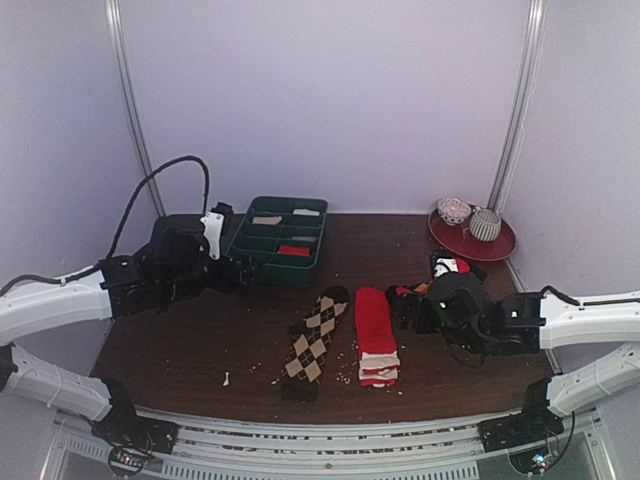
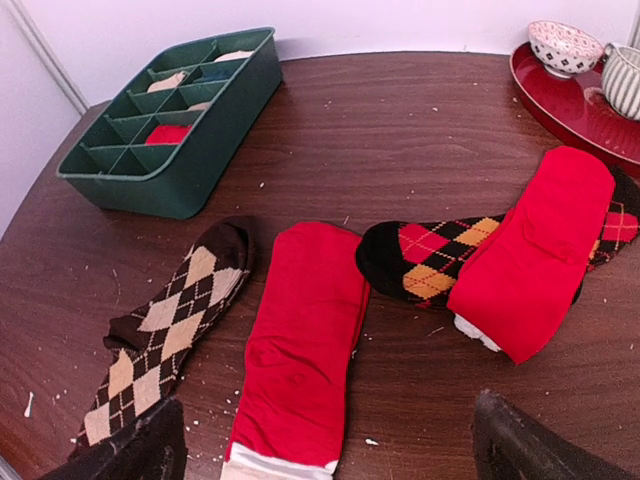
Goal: Roll the socks
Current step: Pick up the sock from the center of the board, then roll the sock at the center of the board.
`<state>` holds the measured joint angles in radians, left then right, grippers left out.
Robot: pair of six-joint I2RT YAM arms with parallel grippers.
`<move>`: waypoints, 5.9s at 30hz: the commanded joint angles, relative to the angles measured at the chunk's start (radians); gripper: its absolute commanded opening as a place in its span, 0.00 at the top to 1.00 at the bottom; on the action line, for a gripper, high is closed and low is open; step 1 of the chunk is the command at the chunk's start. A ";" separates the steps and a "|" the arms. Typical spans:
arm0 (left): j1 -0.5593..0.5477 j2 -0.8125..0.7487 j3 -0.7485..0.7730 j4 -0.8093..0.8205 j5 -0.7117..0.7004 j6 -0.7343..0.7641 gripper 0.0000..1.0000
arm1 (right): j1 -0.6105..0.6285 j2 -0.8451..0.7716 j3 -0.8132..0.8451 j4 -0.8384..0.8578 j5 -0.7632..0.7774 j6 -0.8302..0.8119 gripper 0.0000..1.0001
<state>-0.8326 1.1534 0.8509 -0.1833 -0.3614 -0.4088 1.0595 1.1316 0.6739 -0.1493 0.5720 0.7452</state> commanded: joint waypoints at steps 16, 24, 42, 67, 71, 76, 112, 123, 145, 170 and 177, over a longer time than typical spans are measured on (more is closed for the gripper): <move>0.003 -0.032 -0.114 0.195 0.290 0.071 0.02 | 0.004 -0.036 -0.352 0.509 -0.556 -0.609 0.06; 0.003 -0.003 -0.159 0.184 0.298 0.052 0.02 | 0.053 -0.041 -0.458 0.691 -0.657 -0.827 0.15; 0.003 0.072 -0.131 0.182 0.333 0.089 0.02 | 0.048 0.286 -0.388 0.753 -0.658 -0.961 0.30; -0.153 0.142 -0.302 0.621 0.698 0.289 0.03 | -0.117 0.513 -0.041 0.227 -1.131 -0.388 0.89; -0.221 0.295 -0.224 0.662 0.726 0.323 0.06 | -0.211 0.536 -0.036 0.240 -1.317 -0.294 0.92; -0.265 0.445 -0.166 0.693 0.737 0.351 0.07 | -0.272 0.560 -0.052 0.268 -1.424 -0.264 0.95; -0.318 0.903 0.075 0.707 0.857 0.283 0.93 | -0.306 0.572 -0.056 0.286 -1.454 -0.262 0.95; -0.316 0.903 0.033 0.573 0.821 0.068 1.00 | -0.306 0.321 -0.066 0.282 -1.350 -0.404 0.74; -0.228 0.971 0.083 0.239 0.943 -0.092 1.00 | 0.033 0.099 -0.394 0.683 -0.863 -0.897 0.56; -0.227 0.865 0.078 0.247 0.903 -0.009 1.00 | 0.045 0.407 -0.321 0.723 -0.747 -0.679 0.95; -0.229 0.551 -0.027 0.378 0.654 0.106 0.60 | -0.053 0.423 -0.261 0.541 -1.023 -0.341 0.98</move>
<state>-1.0679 1.8545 0.8875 0.1646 0.4736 -0.3931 1.0489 1.5249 0.3836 0.5541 -0.2813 0.1761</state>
